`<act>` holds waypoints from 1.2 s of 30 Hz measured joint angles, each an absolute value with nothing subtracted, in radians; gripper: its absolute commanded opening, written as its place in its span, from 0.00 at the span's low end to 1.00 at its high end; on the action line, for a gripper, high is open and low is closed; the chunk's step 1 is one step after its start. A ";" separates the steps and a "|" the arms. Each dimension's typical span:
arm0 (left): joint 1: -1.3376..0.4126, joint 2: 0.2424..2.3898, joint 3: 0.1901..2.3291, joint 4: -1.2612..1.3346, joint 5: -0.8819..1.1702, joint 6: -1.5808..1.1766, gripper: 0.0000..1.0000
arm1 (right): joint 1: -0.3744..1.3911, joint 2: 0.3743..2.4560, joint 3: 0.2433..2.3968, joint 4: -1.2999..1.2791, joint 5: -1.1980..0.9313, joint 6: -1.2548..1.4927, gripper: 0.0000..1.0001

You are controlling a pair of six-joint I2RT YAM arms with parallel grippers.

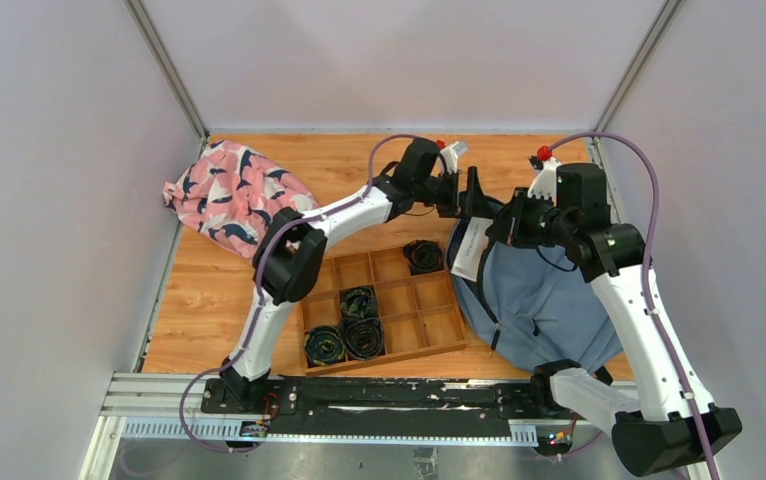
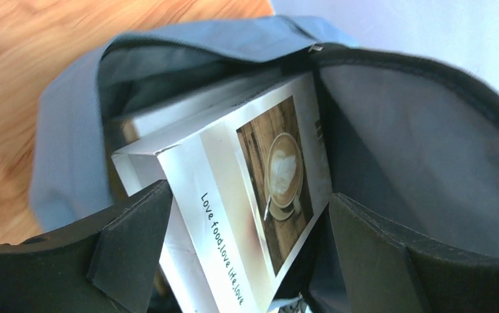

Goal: Pack the student bag
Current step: Place the book in the student bag.

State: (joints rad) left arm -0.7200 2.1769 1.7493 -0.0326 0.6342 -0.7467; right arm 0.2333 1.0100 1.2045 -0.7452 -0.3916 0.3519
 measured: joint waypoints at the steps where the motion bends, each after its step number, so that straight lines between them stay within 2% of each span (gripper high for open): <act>1: -0.725 2.202 1.784 -0.024 0.645 -0.754 0.90 | 0.233 1.011 1.204 -0.743 -0.394 0.352 0.04; 6: -0.768 2.328 1.925 0.038 0.678 -0.813 0.90 | 0.233 1.015 1.200 -0.731 -0.405 0.361 0.04; 12: -0.789 2.344 1.932 0.072 0.707 -0.843 0.90 | 0.233 1.014 1.195 -0.726 -0.410 0.368 0.04; 22: -0.720 2.089 1.669 0.075 0.750 -0.818 0.90 | 0.229 1.001 1.194 -0.726 -0.315 0.368 0.06; 27: -0.690 1.952 1.621 0.045 0.746 -0.760 0.91 | 0.213 1.023 1.194 -0.727 -0.240 0.367 0.06; 33: -0.636 1.873 1.520 -0.069 0.700 -0.647 0.96 | 0.211 1.197 1.198 -0.653 -0.213 0.373 0.08; 36: -0.610 1.857 1.487 -0.172 0.644 -0.589 0.99 | 0.211 1.365 1.229 -0.604 -0.245 0.384 0.17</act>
State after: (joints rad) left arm -0.6098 1.8572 1.4868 -0.1722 0.6441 -0.5892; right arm 0.2108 1.3651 1.2285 -0.6041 -0.2447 0.3843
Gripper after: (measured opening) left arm 0.966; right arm 0.102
